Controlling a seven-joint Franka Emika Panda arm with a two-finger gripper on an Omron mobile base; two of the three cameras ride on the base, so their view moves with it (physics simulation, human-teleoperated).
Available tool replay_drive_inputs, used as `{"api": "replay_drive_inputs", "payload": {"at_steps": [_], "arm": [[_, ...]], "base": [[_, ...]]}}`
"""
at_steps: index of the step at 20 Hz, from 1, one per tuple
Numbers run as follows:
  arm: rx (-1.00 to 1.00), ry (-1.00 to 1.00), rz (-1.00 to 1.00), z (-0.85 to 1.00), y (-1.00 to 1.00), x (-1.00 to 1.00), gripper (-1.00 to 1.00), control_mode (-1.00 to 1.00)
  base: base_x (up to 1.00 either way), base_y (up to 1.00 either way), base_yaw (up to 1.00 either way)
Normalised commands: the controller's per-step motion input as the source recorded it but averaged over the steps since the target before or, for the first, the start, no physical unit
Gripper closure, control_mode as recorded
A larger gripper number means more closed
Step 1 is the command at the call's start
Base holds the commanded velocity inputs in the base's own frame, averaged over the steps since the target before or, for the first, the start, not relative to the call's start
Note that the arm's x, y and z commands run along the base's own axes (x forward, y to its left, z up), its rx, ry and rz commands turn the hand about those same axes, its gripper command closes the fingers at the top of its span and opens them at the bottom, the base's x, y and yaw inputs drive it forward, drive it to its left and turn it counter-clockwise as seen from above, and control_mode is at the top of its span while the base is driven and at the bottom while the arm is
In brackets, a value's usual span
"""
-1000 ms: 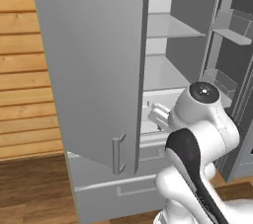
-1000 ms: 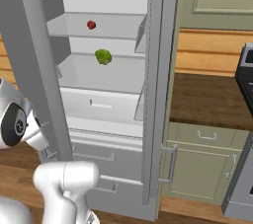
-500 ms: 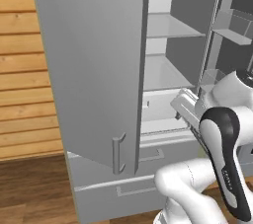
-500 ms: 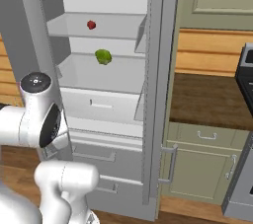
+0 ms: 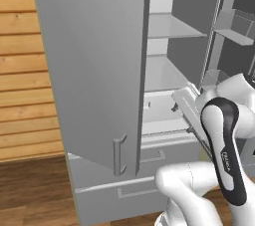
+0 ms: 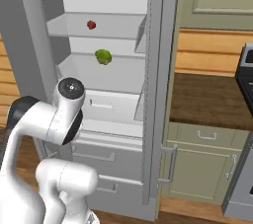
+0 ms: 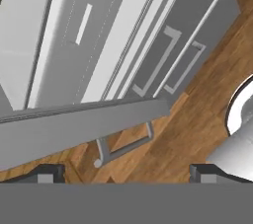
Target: Take the strawberry from the fridge and place it on top of the pancake, located on the dining counter.
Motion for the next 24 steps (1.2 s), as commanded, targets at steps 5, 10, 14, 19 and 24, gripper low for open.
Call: {"api": "replay_drive_inputs", "payload": {"at_steps": [5,10,14,19,24], "arm": [[0.17,0.00,0.00,-0.09,0.03,0.54,-1.00,-1.00],[0.15,0.00,0.00,-0.18,0.16,0.56,-1.00,-1.00],[0.13,0.00,0.00,-0.23,0.24,0.56,-1.00,-1.00],[0.13,0.00,0.00,-0.26,0.18,0.55,-1.00,-1.00],[0.11,0.00,0.05,-0.21,0.24,0.40,-1.00,-1.00]], "base": [[0.00,0.00,0.00],[0.00,0.00,0.00],[0.00,0.00,0.00],[0.00,0.00,0.00],[0.00,0.00,0.00]]}}
